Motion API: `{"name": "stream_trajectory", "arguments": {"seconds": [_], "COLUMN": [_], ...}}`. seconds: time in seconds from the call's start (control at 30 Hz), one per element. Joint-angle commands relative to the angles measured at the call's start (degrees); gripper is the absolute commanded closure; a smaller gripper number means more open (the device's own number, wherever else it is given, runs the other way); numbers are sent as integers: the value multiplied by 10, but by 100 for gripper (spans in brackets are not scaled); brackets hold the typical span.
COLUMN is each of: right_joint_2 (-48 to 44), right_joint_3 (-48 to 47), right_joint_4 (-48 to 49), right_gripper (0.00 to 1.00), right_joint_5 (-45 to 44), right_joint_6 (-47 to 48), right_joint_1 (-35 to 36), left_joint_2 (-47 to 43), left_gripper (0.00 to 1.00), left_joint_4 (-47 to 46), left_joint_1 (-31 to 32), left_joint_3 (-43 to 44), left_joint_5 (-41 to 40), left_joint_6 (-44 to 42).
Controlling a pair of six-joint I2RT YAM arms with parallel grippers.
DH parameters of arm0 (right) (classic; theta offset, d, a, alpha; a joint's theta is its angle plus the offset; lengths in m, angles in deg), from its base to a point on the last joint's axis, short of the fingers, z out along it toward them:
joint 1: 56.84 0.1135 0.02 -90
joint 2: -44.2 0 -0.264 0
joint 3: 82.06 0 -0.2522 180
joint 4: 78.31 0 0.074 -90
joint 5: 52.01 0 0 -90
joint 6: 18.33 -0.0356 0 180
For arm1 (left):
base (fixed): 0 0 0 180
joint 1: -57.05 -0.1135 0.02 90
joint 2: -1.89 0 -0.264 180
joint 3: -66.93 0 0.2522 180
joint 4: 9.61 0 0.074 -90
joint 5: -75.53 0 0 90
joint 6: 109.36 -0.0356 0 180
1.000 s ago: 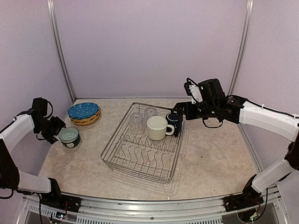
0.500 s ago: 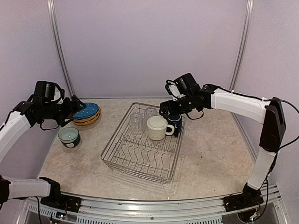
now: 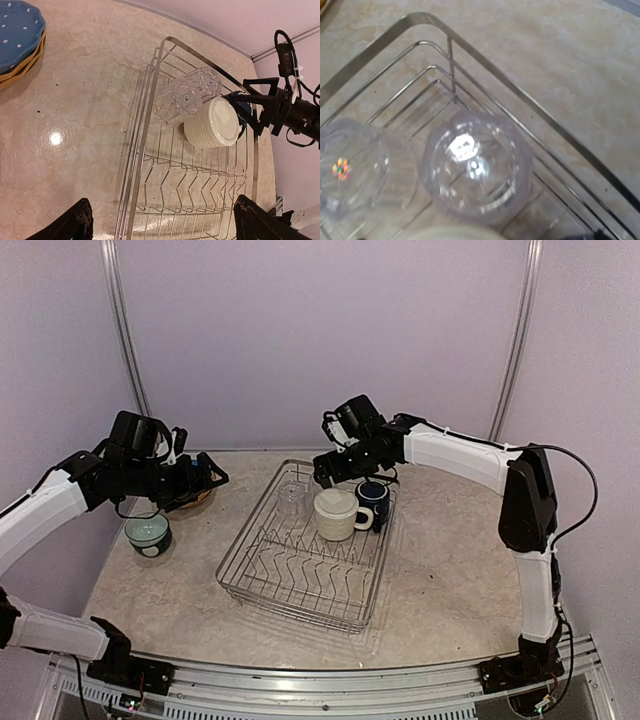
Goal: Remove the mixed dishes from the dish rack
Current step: Grab the cup from the dish rack.
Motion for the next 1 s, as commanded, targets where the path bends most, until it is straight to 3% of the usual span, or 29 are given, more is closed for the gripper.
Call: {"name": "stream_trajectory", "arguments": {"seconds": [0.0, 0.23, 0.5, 0.77, 0.97], "right_joint_2": [53, 124, 176, 189, 167], "right_joint_3": [-56, -137, -195, -211, -212], "right_joint_4": [-34, -64, -69, -71, -73], "right_gripper": [4, 5, 14, 31, 53], "right_joint_5": [-3, -24, -18, -21, -17], "right_joint_6": [5, 12, 18, 25, 28], "right_joint_1": [5, 6, 7, 7, 7], "left_joint_2": [-11, -21, -38, -36, -26], "left_gripper": [7, 7, 7, 7, 6], "left_joint_4": [-12, -4, 7, 11, 12], "left_joint_1": [10, 12, 12, 12, 12], "left_joint_3": [5, -5, -7, -1, 10], "left_joint_5": [14, 10, 5, 8, 17], "left_joint_6": [-13, -18, -20, -17, -6]}}
